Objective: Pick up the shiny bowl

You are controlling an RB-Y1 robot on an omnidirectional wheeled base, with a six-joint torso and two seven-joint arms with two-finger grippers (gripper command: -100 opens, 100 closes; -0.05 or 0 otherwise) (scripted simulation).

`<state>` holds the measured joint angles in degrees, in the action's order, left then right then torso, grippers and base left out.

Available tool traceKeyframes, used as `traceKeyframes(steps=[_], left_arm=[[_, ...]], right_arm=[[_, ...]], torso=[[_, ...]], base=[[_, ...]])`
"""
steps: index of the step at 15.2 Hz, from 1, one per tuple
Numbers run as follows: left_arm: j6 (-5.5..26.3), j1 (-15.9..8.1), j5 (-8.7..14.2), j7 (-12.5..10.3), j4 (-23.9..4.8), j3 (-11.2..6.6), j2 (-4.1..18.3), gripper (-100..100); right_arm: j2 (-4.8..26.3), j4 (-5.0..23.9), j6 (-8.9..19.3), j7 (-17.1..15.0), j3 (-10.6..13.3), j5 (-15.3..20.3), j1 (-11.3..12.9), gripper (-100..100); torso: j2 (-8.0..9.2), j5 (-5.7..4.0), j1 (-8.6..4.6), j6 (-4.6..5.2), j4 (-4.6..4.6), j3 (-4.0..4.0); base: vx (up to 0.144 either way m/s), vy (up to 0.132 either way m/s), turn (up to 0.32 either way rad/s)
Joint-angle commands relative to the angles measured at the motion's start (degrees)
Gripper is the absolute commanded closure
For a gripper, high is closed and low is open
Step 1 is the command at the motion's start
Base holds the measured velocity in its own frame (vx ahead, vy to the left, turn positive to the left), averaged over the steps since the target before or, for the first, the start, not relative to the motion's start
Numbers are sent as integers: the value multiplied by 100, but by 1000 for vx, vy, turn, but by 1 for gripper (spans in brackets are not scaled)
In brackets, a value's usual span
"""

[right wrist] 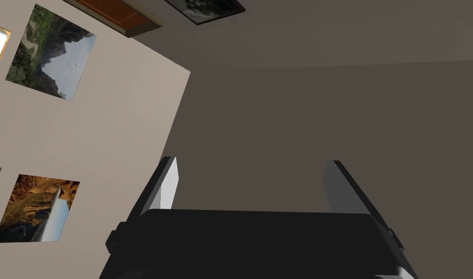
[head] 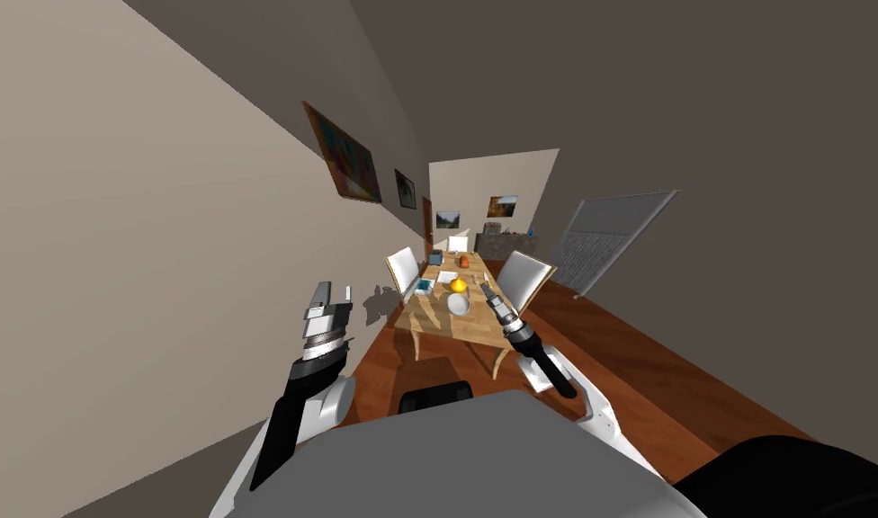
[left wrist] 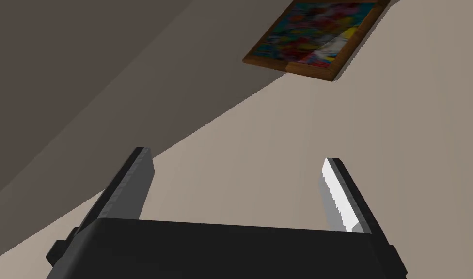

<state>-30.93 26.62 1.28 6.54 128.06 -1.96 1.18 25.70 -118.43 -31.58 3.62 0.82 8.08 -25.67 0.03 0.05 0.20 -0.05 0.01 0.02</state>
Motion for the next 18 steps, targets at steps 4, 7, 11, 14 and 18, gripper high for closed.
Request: traceKeyframes(steps=[4, 7, 11, 14, 18], left_arm=[[0, 0, 0, 0, 0, 0, 0, 0], [0, 0, 0, 0, 0, 0, 0, 0], [0, 1, 0, 0, 0, 0, 0, 0], [0, 1, 0, 0, 0, -1, 0, 0], [0, 1, 0, 0, 0, -1, 0, 0]], right_arm=[[522, 328, 109, 57, 96, 94, -33, -100], [958, 735, 243, 91, 194, 178, -46, -100], [1494, 1122, 376, 124, 324, 263, -79, -100], [1841, 1376, 441, 140, 403, 306, -102, -100], [2311, 1812, 567, 169, 585, 393, -162, -100]], torso=[[-3, 2, 7, 2, -1, -2], [-4, 1, 1, 1, -1, -2], [-11, 2, 7, 2, -2, -6], [-11, 1, -2, 4, -3, -7], [-12, 1, 2, 3, -3, -7]], base=[[3, 64, 171], [9, 58, 216], [28, 69, 217], [26, 48, 161], [33, 57, 245]])
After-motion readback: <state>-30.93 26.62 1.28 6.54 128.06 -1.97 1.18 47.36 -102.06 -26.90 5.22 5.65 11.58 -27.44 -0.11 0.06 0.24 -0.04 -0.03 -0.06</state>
